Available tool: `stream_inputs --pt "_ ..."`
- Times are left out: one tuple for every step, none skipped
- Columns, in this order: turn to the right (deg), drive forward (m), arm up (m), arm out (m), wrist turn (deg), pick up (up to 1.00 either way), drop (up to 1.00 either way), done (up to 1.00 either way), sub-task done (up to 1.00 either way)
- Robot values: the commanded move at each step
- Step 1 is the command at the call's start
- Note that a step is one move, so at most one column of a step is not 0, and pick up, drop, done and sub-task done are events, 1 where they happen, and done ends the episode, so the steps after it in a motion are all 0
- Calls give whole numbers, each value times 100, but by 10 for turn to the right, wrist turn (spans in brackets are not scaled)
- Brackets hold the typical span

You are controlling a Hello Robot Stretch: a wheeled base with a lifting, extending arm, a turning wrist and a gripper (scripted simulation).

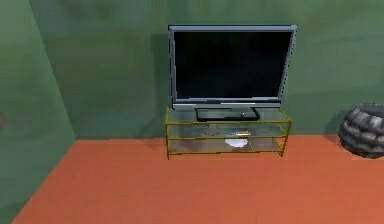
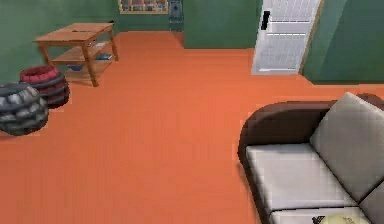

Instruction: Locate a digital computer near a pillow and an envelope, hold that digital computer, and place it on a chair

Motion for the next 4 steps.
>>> stream_inputs --pt "-450 0 0 0 0 0 0 0 0" --pt "-450 0 0 0 0 0 0 0 0" --pt "0 30 0 0 0 0 0 0 0" --pt "450 0 0 0 0 0 0 0 0"
